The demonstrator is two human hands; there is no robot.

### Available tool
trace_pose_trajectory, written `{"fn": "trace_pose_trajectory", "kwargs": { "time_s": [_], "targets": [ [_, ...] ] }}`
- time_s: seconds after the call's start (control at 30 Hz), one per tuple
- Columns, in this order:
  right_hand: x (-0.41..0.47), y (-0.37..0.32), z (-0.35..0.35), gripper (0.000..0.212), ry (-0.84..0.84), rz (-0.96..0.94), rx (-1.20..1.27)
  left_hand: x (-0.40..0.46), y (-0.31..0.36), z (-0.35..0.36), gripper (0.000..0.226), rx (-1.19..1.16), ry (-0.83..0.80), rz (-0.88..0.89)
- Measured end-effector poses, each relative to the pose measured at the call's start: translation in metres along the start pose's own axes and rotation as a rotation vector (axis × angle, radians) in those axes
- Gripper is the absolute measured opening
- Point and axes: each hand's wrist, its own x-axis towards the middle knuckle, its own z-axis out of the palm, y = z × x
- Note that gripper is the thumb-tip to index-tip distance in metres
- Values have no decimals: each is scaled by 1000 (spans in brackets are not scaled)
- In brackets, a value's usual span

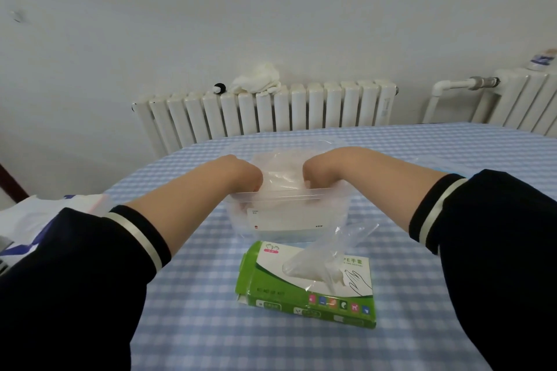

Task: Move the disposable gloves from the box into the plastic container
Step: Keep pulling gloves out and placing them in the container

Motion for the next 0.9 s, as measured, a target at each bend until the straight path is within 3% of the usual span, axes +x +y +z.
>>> {"fn": "trace_pose_trajectory", "kwargs": {
  "time_s": [0.13, 0.27, 0.4, 0.5, 0.6, 0.73, 0.8, 0.9],
  "targets": [
    [-28, -1, -21, 38, 90, -17, 36, -2, -3, -2, 20, 50, -73, 92],
    [-54, 11, -39, 26, 207, -33, 174, -12, -7, -18, 35, 109, -35, 213],
    [-70, 26, -35, 14, 348, -47, 341, -31, -22, -35, 9, 113, 227, 161],
    [-83, 28, -23, 12, 550, -58, 435, -40, -35, -33, 17, 103, 554, 78],
    [-104, 14, -11, 25, 644, -118, 598, -61, -24, -25, 12, -267, 735, 208],
    [-125, -6, 9, 36, 313, -185, 598, -94, 8, -7, 16, -700, 537, 418],
    [-132, -13, 21, 42, 170, -194, 541, -100, 15, 3, 16, -695, 322, 470],
    [-133, -20, 37, 60, 57, -171, 342, -98, 23, 14, 40, -534, 39, 499]
  ]
}}
